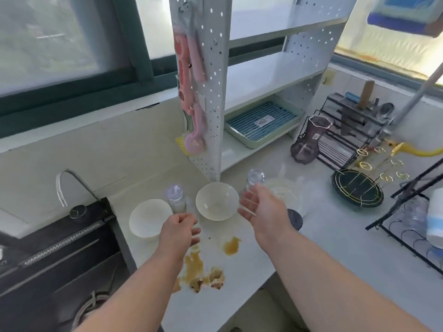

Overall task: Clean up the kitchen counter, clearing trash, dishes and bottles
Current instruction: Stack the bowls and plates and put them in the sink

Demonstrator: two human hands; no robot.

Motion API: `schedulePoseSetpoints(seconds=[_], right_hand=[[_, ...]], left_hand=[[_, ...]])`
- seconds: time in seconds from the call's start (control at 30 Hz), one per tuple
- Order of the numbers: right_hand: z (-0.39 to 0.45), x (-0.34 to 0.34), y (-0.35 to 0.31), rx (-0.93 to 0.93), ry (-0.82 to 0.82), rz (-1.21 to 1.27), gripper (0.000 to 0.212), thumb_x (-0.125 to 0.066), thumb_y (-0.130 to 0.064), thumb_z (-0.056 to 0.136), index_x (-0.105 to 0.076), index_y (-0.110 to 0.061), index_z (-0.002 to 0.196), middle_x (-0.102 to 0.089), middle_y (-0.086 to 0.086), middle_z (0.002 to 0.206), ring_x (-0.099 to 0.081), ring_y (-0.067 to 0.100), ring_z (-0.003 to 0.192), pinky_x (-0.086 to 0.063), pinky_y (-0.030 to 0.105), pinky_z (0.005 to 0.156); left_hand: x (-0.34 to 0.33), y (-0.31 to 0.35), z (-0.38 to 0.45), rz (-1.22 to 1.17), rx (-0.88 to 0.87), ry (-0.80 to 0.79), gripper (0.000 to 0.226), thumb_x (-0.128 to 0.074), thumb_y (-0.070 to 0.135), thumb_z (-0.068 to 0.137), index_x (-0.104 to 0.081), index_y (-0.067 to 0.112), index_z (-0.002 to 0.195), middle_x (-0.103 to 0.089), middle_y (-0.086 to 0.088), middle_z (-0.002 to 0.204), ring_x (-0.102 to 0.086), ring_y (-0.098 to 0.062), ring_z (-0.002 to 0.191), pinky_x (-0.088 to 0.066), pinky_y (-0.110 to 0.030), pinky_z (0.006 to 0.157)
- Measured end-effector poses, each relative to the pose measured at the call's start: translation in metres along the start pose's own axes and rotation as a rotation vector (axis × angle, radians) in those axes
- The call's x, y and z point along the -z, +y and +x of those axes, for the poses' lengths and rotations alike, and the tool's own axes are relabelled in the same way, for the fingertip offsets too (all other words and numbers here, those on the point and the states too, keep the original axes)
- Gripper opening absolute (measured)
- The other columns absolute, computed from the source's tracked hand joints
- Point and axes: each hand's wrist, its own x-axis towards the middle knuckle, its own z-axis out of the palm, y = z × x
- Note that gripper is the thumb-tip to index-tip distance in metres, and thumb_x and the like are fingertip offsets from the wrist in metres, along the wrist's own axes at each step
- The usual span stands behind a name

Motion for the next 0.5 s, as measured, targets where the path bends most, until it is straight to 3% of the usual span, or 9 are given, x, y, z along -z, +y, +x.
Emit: schedulePoseSetpoints(seconds=[0.1, 0.23, 0.33, 0.43, 0.5], right_hand=[[0.026, 0.014, -0.037, 0.035, -0.031, -0.017, 0.019, -0.066, -0.029, 0.102, -0.073, -0.012, 0.099, -0.070, 0.008, 0.093, -0.066, 0.026, 0.083, -0.056, 0.041, 0.075], [0.075, 0.043, -0.071, 0.032, 0.000, -0.058, 0.025, -0.057, -0.031, 0.108, -0.067, -0.008, 0.106, -0.069, 0.010, 0.095, -0.065, 0.027, 0.083, -0.056, 0.040, 0.073], [0.112, 0.077, -0.081, 0.059, 0.061, -0.216, 0.026, -0.059, -0.032, 0.106, -0.066, -0.008, 0.112, -0.067, 0.009, 0.095, -0.064, 0.025, 0.082, -0.056, 0.036, 0.066], [0.143, 0.118, -0.071, 0.060, 0.176, -0.409, 0.019, -0.061, -0.026, 0.102, -0.062, -0.009, 0.095, -0.060, 0.011, 0.087, -0.055, 0.025, 0.070, -0.048, 0.032, 0.057], [0.159, 0.142, -0.056, 0.025, 0.231, -0.552, 0.017, -0.062, -0.022, 0.099, -0.057, -0.010, 0.088, -0.054, 0.015, 0.084, -0.049, 0.027, 0.070, -0.046, 0.035, 0.059]], left_hand=[[-0.030, -0.004, 0.018, -0.039, 0.089, 0.020, 0.018, -0.064, 0.022, 0.105, -0.063, 0.007, 0.115, -0.065, -0.011, 0.113, -0.070, -0.029, 0.096, -0.063, -0.042, 0.073], [-0.065, -0.006, 0.053, -0.051, 0.207, 0.037, 0.016, -0.061, 0.021, 0.108, -0.060, 0.006, 0.103, -0.060, -0.016, 0.106, -0.064, -0.031, 0.081, -0.058, -0.044, 0.070], [-0.079, -0.004, 0.077, -0.049, 0.233, 0.087, 0.013, -0.056, 0.015, 0.109, -0.058, 0.006, 0.118, -0.064, -0.015, 0.100, -0.068, -0.034, 0.083, -0.063, -0.050, 0.076], [-0.083, -0.007, 0.087, 0.013, 0.227, 0.123, 0.022, -0.049, 0.001, 0.104, -0.061, 0.006, 0.122, -0.065, -0.014, 0.097, -0.071, -0.043, 0.094, -0.063, -0.055, 0.086], [-0.083, -0.007, 0.086, 0.020, 0.203, 0.156, 0.024, -0.046, -0.002, 0.103, -0.062, 0.008, 0.118, -0.066, -0.014, 0.101, -0.071, -0.043, 0.097, -0.062, -0.051, 0.083]])
